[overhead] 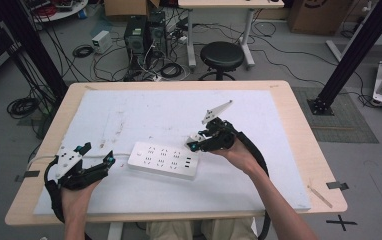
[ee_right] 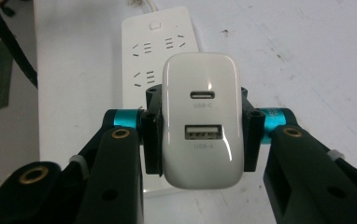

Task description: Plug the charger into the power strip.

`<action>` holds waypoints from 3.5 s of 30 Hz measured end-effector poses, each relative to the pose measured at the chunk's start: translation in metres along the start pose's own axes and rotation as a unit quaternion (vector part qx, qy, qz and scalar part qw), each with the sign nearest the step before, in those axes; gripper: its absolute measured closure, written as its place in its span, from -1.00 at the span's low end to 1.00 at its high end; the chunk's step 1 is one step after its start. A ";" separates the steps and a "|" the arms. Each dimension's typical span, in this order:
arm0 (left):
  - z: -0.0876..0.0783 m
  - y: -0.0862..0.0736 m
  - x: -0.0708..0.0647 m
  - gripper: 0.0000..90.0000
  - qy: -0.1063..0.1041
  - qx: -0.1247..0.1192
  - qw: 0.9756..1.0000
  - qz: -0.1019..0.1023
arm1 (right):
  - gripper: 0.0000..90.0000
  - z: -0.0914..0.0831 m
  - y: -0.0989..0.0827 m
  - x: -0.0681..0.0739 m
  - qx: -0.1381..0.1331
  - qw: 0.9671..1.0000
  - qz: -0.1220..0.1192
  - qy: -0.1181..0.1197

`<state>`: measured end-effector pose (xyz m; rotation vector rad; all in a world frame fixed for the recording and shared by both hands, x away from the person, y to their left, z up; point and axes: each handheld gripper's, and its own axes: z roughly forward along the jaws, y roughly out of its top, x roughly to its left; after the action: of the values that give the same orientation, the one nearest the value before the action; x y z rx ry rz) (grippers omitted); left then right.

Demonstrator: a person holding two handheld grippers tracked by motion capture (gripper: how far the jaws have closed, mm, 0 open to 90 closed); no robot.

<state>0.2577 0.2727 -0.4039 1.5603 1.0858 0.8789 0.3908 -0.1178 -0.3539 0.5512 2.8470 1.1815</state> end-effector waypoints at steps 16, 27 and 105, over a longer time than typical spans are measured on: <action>-0.012 -0.005 0.006 -0.54 0.010 0.004 1.000 -0.006 | 0.40 0.046 0.034 0.004 0.086 0.994 -0.062 0.017; -0.011 -0.007 0.005 -0.54 0.011 0.004 1.000 -0.007 | 0.40 0.057 0.034 0.003 0.107 0.991 -0.072 0.018; -0.014 -0.013 0.000 -0.51 0.004 0.014 1.000 -0.010 | 0.42 0.077 0.008 0.008 0.057 0.993 -0.104 0.004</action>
<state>0.2420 0.2782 -0.4128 1.5673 1.1224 0.8608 0.3970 -0.0578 -0.4025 0.2442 2.9037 0.9955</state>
